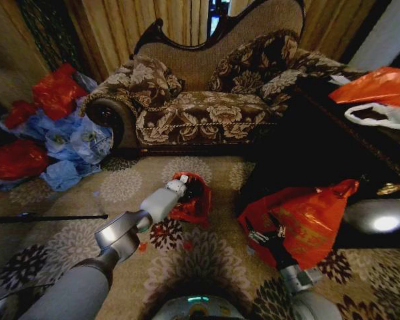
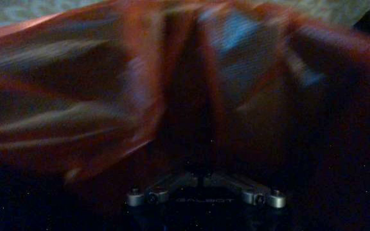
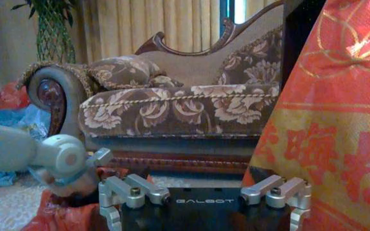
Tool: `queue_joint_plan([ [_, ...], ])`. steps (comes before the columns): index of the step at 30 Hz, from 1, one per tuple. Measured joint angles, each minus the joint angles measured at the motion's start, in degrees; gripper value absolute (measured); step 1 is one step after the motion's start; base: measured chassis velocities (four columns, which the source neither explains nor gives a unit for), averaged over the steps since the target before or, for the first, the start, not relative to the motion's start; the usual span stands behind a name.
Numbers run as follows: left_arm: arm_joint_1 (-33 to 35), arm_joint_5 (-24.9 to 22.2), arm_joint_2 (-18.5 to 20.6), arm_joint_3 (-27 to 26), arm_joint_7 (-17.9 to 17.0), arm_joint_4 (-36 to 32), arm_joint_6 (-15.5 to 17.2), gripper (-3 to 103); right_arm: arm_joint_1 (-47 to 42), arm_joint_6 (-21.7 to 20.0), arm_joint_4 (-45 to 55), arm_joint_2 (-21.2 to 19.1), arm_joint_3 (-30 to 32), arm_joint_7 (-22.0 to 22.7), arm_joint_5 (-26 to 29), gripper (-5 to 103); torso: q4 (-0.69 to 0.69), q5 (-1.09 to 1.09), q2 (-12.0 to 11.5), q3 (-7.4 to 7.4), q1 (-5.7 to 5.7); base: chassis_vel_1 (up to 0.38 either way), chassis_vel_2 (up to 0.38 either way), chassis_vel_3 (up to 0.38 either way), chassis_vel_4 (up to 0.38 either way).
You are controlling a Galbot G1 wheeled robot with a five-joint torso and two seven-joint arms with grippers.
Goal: Place a garbage bag over the trash bin.
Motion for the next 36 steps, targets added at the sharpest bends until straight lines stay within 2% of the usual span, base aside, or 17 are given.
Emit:
queue_joint_plan([
  [2,-0.52,1.06,-2.18,-1.32,-1.42,2.90,-3.88,0,-0.07,0.07,-0.17,0.14,0.03,-0.01,0.00,100,-0.03,0.02,0.01,0.00,0.00,0.000,0.000,0.000,0.000],
  [3,-0.59,1.80,-2.18,-1.55,-2.03,3.21,-4.79,0,-0.09,0.11,-0.26,0.18,-0.01,-0.01,-0.01,100,-0.05,0.01,0.01,0.00,0.00,0.000,0.000,0.000,0.000],
  [6,-0.61,2.64,-0.70,-1.32,-2.73,2.57,-5.08,0,-0.08,0.17,-0.38,0.29,-0.21,-0.03,-0.05,100,-0.04,0.01,0.01,0.00,0.00,0.000,0.000,0.000,0.000],
  [8,-0.61,2.75,2.15,-0.40,-2.98,1.04,-4.26,0,0.09,0.18,-0.44,0.34,-0.46,-0.04,-0.05,100,0.02,0.01,0.01,0.00,0.00,0.000,0.000,0.000,0.000],
  [10,-0.52,2.40,3.33,-0.01,-3.00,0.22,-3.53,0,0.19,0.19,-0.49,0.36,-0.54,-0.04,-0.05,100,0.04,0.01,0.01,0.00,0.00,0.000,0.000,0.000,0.000],
  [13,0.28,0.21,5.63,1.30,-2.50,-2.46,-0.35,0,0.32,0.23,-0.71,0.39,-0.60,-0.04,0.00,100,0.02,0.00,0.01,0.00,0.00,0.000,0.000,0.000,0.000],
  [15,0.54,-0.58,5.83,1.81,-2.24,-3.20,0.32,0,0.32,0.29,-0.80,0.40,-0.59,-0.05,0.02,100,0.01,-0.01,0.01,0.00,0.00,0.000,0.000,0.000,0.000],
  [19,0.73,-3.36,4.76,2.39,-1.80,-4.28,2.21,0,0.22,0.68,-1.33,0.22,-0.41,-0.12,0.18,100,0.02,0.01,0.01,0.00,0.00,0.000,0.000,0.000,0.000],
  [21,0.45,-5.12,2.32,1.72,-1.86,-3.54,2.97,0,0.22,0.82,-1.58,0.01,-0.09,-0.18,0.41,100,0.01,0.00,0.01,0.00,0.00,0.000,0.000,0.000,0.000],
  [22,-0.16,-5.67,0.17,1.18,-1.97,-2.07,3.06,0,0.23,0.82,-1.59,-0.02,0.16,-0.18,0.70,100,-0.05,0.01,0.01,0.00,0.00,0.000,0.000,0.000,0.000],
  [23,-0.16,-5.67,0.17,1.18,-1.97,-2.07,3.06,0,0.23,0.82,-1.59,-0.02,0.16,-0.18,0.70,100,-0.05,0.01,0.01,0.00,0.00,0.000,0.000,0.000,0.000],
  [25,-0.54,-4.82,-2.26,0.94,-2.02,0.26,2.71,0,0.22,0.82,-1.62,0.15,0.34,-0.18,0.89,100,-0.04,0.03,0.01,-0.01,-0.01,0.000,0.000,0.000,0.000],
  [29,-0.27,-3.05,-3.06,1.43,-2.01,1.69,2.19,0,0.12,0.88,-1.92,0.46,0.27,-0.20,0.91,100,-0.01,0.01,0.01,-0.01,0.00,0.000,0.000,0.000,0.000],
  [36,0.85,-2.01,-1.43,2.36,-2.02,2.25,2.10,0,0.15,1.15,-2.32,0.66,0.02,-0.25,0.91,100,0.02,0.01,0.01,0.00,0.00,0.000,0.000,0.000,0.000],
])
